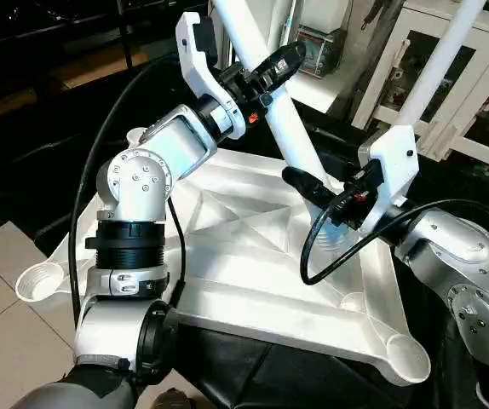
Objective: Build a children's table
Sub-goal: Pick table leg
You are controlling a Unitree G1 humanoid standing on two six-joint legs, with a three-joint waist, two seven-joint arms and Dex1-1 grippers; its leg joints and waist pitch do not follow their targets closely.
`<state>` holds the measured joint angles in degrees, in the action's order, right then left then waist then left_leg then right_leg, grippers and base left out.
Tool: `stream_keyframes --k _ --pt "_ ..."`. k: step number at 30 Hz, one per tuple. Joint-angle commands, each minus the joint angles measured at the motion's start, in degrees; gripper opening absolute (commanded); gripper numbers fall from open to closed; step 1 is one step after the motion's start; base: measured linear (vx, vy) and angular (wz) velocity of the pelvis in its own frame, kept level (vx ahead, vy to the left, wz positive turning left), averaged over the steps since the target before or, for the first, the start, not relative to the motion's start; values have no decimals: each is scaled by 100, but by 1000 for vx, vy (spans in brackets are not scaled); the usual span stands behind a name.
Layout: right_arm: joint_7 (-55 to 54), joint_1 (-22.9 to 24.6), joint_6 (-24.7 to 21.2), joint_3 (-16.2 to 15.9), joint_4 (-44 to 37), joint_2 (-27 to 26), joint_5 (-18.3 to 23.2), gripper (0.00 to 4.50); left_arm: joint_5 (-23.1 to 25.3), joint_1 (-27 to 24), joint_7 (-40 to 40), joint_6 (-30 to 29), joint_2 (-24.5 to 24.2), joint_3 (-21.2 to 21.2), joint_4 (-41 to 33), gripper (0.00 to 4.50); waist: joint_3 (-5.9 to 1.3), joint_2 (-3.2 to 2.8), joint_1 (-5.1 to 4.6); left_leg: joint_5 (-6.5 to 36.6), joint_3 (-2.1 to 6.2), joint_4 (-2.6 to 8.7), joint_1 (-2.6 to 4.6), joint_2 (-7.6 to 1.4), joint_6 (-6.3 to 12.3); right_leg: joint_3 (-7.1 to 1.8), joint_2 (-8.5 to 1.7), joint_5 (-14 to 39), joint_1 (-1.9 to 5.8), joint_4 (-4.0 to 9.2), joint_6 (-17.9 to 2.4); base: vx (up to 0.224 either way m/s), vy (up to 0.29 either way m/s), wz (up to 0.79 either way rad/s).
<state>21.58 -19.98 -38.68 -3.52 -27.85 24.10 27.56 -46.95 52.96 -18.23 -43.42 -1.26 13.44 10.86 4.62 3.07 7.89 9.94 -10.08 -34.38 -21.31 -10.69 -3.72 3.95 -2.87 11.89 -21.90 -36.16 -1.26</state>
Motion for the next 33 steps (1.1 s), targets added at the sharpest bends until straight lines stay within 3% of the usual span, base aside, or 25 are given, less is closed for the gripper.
stream_keyframes --k 1,7,9,11,12,13,14,17,20,25,33 --pt "40 -74 154 136 -4 -83 136 236 142 85 -107 49 -102 -124 -35 196 -448 -100 -35 859 130 389 107 -276 -219 -354 -557 331 279 421 -823 0 0 0" --pt "180 -141 -209 685 52 -321 1043 296 55 180 -791 -70 -385 -322 -152 174 -477 -115 -29 836 126 389 121 -284 -194 -345 -550 284 282 397 -833 0 0 0" --pt "317 -208 -284 855 134 -249 1223 299 37 194 -1045 -101 -468 -428 -224 174 -476 -119 -28 835 116 387 131 -282 -207 -343 -550 247 268 400 -854 0 0 0" --pt "482 -306 -345 1045 286 -141 1360 332 39 203 -1343 -110 -558 -568 -294 173 -477 -100 -27 812 112 389 123 -280 -210 -344 -552 234 283 392 -881 0 0 0" --pt "880 -403 -551 1164 455 118 1686 338 32 211 -1819 -80 -673 -773 -395 173 -474 -120 -14 810 104 383 120 -280 -235 -345 -552 270 273 395 -893 0 0 0" --pt "919 -412 -574 1174 471 143 1721 341 32 212 -1867 -75 -684 -794 -404 173 -474 -82 -9 837 98 379 127 -267 -187 -345 -548 380 302 403 -884 0 0 0" --pt "1258 -464 -777 1219 595 349 1995 349 56 218 -2288 -2 -797 -978 -494 173 -470 -84 -3 770 91 375 113 -272 -166 -353 -551 368 298 403 -873 0 0 0" --pt "1698 -535 -1043 1219 818 614 2254 381 115 274 -2798 107 -936 -1184 -540 172 -476 -59 -3 671 85 364 96 -265 -67 -346 -552 323 307 406 -901 0 0 0" --pt "2140 -638 -1146 1073 976 828 2277 382 200 419 -3250 215 -1049 -1328 -442 172 -491 -17 8 511 79 343 84 -269 -4 -336 -567 313 321 389 -1015 0 0 0" --pt "2626 -866 -1171 830 1121 1021 2310 382 329 577 -3891 313 -1216 -1603 -313 172 -477 15 4 490 67 335 88 -271 50 -334 -575 569 302 406 -1004 0 0 0" --pt "2997 -1173 -942 406 1363 1006 1951 382 440 695 -4421 397 -1202 -1883 -184 172 -497 23 19 369 54 321 94 -287 68 -329 -573 367 289 351 -1136 0 0 0"
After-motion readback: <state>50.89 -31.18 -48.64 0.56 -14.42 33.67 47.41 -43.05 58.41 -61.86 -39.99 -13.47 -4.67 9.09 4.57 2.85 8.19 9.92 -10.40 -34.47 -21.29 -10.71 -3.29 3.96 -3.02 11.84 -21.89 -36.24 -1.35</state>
